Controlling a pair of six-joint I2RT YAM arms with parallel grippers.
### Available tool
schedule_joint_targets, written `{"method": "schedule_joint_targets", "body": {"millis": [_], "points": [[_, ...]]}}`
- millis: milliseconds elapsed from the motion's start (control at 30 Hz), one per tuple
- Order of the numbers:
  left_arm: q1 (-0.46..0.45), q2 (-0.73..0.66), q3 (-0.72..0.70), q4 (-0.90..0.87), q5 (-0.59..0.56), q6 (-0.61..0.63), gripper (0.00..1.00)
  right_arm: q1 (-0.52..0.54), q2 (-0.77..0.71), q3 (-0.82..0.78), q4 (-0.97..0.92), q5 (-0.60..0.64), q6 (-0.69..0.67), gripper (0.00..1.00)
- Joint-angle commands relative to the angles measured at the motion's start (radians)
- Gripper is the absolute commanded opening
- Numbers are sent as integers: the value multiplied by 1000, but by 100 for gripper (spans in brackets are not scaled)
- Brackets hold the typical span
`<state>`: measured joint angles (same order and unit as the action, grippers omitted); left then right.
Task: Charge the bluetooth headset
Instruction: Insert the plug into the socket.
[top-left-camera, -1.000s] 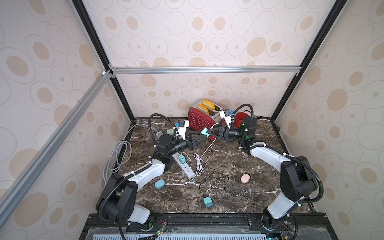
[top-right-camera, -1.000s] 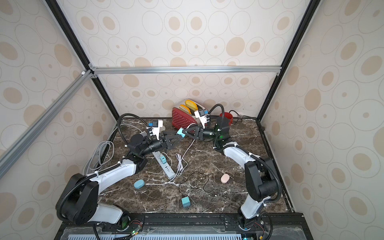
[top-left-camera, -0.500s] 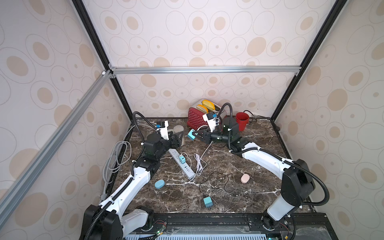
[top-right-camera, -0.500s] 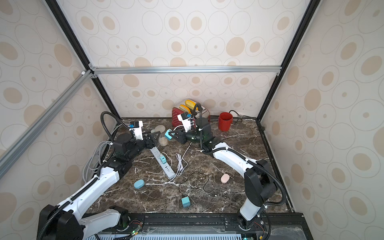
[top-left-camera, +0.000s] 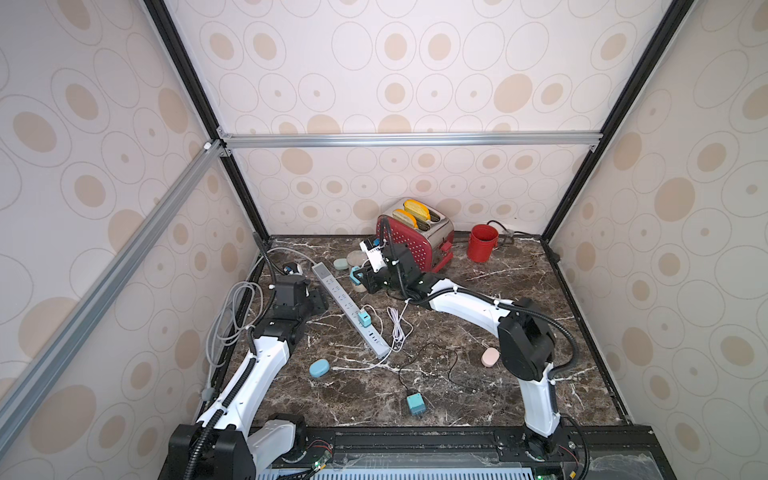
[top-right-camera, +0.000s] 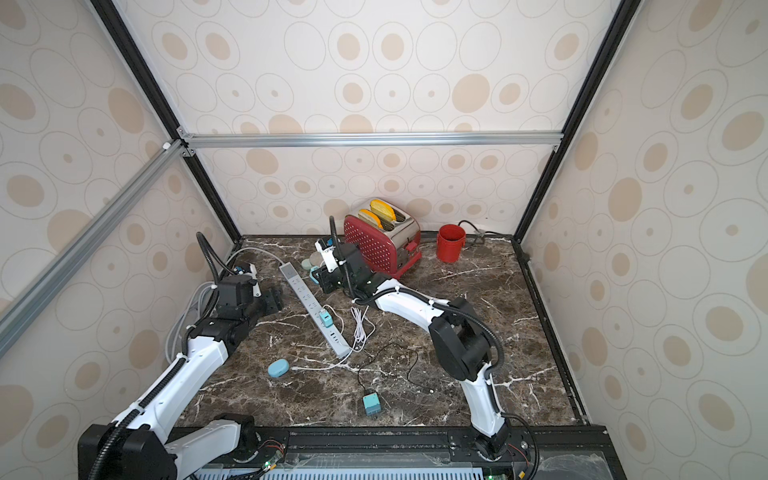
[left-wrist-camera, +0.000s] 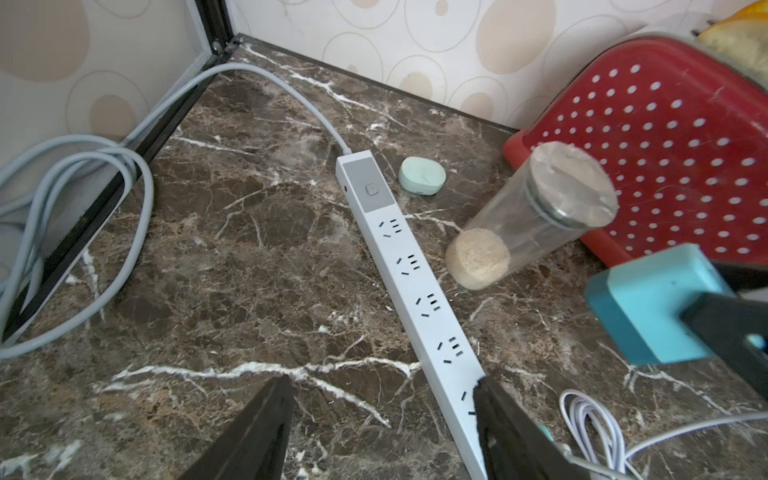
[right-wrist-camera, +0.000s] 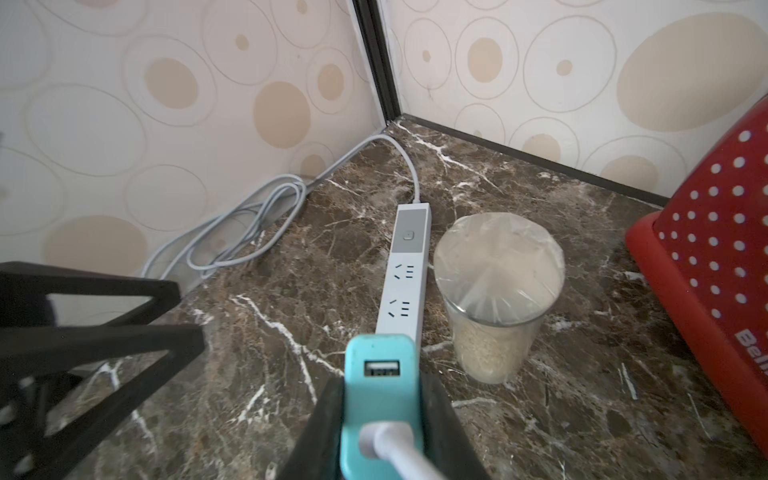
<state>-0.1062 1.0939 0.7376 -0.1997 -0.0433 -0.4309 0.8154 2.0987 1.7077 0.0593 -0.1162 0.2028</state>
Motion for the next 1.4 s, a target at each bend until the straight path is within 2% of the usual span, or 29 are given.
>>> {"method": "schedule_joint_targets", "body": {"millis": [0,300,633,867,1367], "points": [[10,-10,-49,-4,16,-8,70,25,62,80,-48,103,-69,15],[83,20,-161,171,163,-74,69,43,240,271,-133,120,-130,15],[87,-14,-190,199,129,-53,69,67,326,340,-121,193,-115,14],[86,-48,-203,195,94,-55,68,75,363,407,-117,188,-107,14],[88,-39,-205,213,112,-63,68,77,503,583,-119,190,-90,14]]}}
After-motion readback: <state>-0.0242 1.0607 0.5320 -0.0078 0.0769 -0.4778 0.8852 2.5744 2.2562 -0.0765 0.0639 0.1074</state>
